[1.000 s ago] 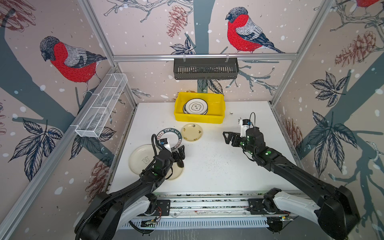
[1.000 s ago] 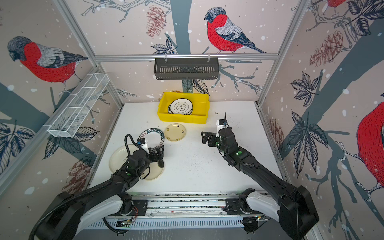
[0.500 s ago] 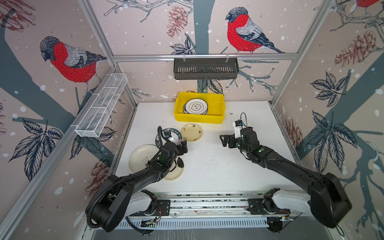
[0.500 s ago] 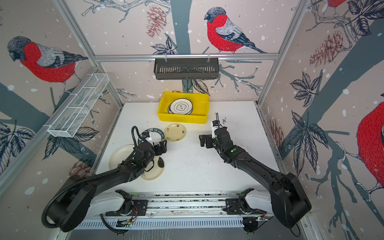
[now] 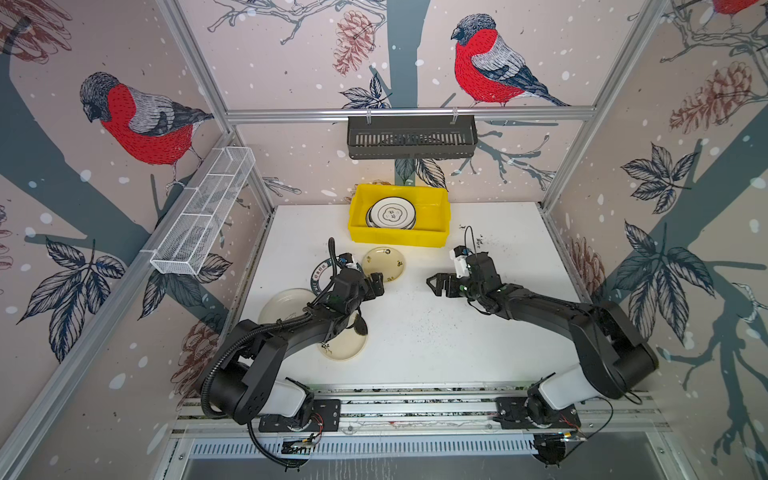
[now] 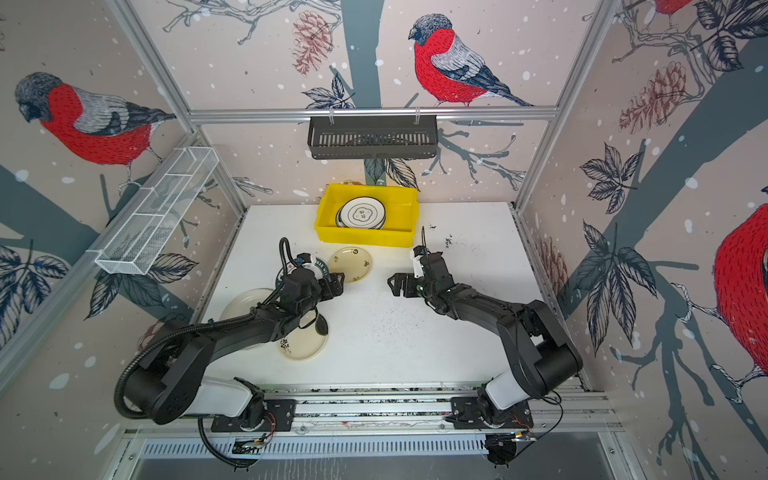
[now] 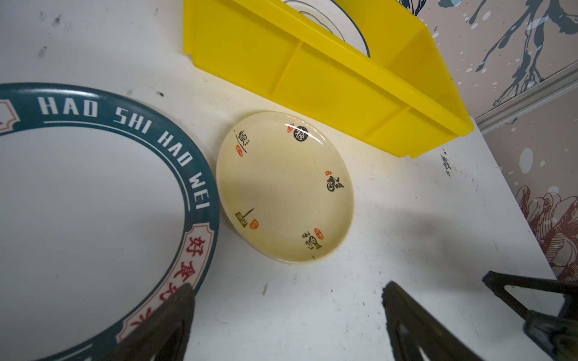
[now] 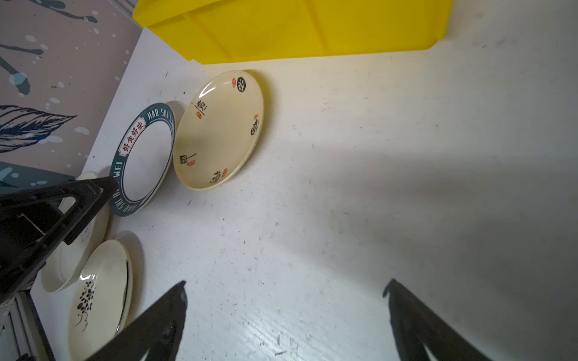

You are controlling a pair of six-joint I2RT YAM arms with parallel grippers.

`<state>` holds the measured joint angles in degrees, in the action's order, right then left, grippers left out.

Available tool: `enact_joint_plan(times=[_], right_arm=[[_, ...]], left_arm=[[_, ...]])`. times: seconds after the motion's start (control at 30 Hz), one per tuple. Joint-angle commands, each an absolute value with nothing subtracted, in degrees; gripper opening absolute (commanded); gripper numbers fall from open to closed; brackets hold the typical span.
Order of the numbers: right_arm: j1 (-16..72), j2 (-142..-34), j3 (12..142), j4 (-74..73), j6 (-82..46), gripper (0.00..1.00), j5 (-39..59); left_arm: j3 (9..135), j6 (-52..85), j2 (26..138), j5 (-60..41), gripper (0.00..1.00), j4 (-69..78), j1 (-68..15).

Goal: Place the plates into the plastic bin on the countertop
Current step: 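Move the right gripper to the cream character plate and pinch its edge, then tilt the cream plate upright and lift it with the right gripper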

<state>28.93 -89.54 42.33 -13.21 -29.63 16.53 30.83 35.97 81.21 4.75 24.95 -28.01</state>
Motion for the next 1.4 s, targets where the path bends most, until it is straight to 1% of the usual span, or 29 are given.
enact_joint_plan(times=[0.0, 0.1, 0.13, 0.17, 0.23, 0.47, 0.53, 0.63, 0.7, 0.9, 1.03, 1.1, 1.2, 1.37], right_arm=[[28.76, -93.57, 44.61, -19.48, -33.04, 1.0, 20.64], [28.89, -99.05, 48.04, -21.5, -35.16, 0.97, 23.06], [29.07, -100.74, 49.05, -22.24, -35.77, 0.95, 23.62], [29.18, -102.42, 50.04, -22.72, -36.34, 0.91, 23.96], [29.59, -105.11, 51.95, -23.13, -37.24, 0.86, 24.38], [31.17, -110.87, 57.68, -23.05, -37.8, 0.69, 24.24], [31.62, -112.34, 59.74, -21.65, -37.57, 0.67, 23.95], [31.99, -114.13, 61.9, -20.71, -37.61, 0.66, 23.32], [32.08, -115.22, 62.84, -20.62, -37.79, 0.63, 22.71], [32.23, -118.52, 65.87, -20.51, -38.67, 0.48, 22.25], [32.43, -120.32, 67.74, -20.95, -39.26, 0.32, 22.46], [32.42, -121.24, 68.8, -20.96, -39.78, 0.32, 22.68], [32.43, -122.85, 70.32, -20.78, -40.42, 0.28, 22.76], [32.5, -124.92, 71.49, -20.86, -41.04, 0.28, 22.35]], left_arm=[[31.38, 36.35, 81.06, 4.09, 0.94, 25.31, -27.8], [31.1, 36.04, 80.13, 3.87, 0.94, 25.56, -27.64], [30.94, 35.71, 79.75, 3.78, 0.95, 25.49, -27.68], [30.77, 35.3, 79.34, 3.78, 0.95, 25.53, -27.6], [30.35, 34.67, 78.64, 4.15, 0.95, 25.56, -27.6], [26.96, 33.46, 76.84, 6.59, 0.96, 28.71, -27.38], [26.51, 33.32, 76.48, 6.83, 0.96, 28.9, -27.33], [26.13, 32.97, 75.99, 6.98, 0.96, 28.67, -27.33], [25.78, 32.71, 75.45, 7.11, 0.96, 28.73, -27.3], [24.44, 32.44, 73.33, 7.97, 0.96, 28.72, -27.16], [24.08, 32.0, 72.28, 8.17, 0.96, 27.81, -27.06], [23.83, 31.64, 71.61, 8.36, 0.96, 27.41, -27.07], [23.14, 31.26, 70.58, 8.83, 0.96, 27.41, -26.98], [22.76, 30.59, 69.53, 9.4, 0.96, 26.6, -26.89]])
